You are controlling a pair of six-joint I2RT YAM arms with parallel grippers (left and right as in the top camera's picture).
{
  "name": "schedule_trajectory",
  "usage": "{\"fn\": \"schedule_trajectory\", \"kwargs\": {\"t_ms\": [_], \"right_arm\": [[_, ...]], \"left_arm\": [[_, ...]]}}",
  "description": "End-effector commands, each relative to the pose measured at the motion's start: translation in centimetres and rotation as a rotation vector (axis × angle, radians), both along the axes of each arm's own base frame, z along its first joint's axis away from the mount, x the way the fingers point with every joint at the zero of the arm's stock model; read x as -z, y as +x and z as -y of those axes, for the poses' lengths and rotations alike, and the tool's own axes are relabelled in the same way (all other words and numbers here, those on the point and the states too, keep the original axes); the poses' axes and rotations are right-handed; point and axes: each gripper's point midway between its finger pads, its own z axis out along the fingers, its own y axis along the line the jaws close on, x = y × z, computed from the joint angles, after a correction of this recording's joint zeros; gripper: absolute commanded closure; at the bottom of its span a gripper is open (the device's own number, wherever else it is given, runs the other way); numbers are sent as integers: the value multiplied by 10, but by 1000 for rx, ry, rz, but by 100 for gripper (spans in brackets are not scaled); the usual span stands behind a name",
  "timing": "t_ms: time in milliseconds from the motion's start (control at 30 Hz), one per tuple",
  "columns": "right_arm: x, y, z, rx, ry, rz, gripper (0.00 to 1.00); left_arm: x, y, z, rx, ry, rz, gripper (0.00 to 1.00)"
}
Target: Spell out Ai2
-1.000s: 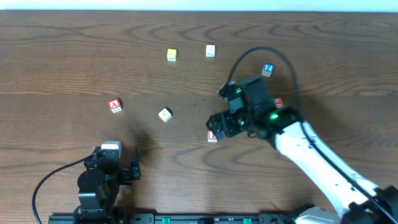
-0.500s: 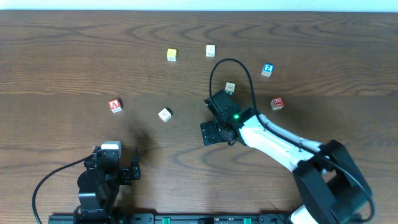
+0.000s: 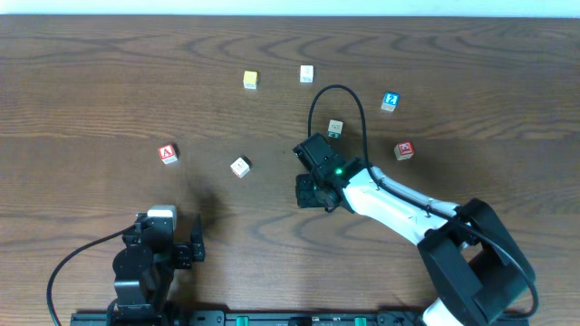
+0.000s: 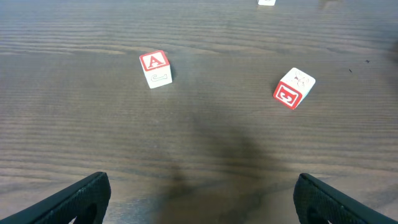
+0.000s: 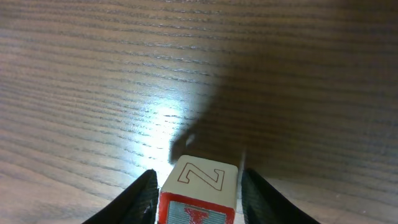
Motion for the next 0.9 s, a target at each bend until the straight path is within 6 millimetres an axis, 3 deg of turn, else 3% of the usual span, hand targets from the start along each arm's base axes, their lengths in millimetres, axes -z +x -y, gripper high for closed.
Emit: {"fn": "schedule_trajectory", "kwargs": {"t_ms": [0, 400, 467, 533, 633, 700, 867], "right_arm": [[-3, 3, -5, 19, 3, 12, 62], [-2, 7, 2, 47, -33, 32, 70], [-2, 8, 4, 50, -41, 39, 74], [-8, 14, 8, 62, -69, 55, 86], [-34, 32, 4, -40, -111, 118, 98], [-65, 53, -1, -109, -152, 194, 99], [-141, 105, -11, -32, -161, 413, 99]], "left_arm": [[2, 0, -1, 2, 10, 0, 5], [2, 0, -1, 2, 10, 0, 5], [2, 0, -1, 3, 10, 0, 5], [2, 0, -1, 3, 10, 0, 5], [2, 0, -1, 2, 10, 0, 5], [2, 0, -1, 2, 10, 0, 5], [2, 0, -1, 2, 10, 0, 5]]}}
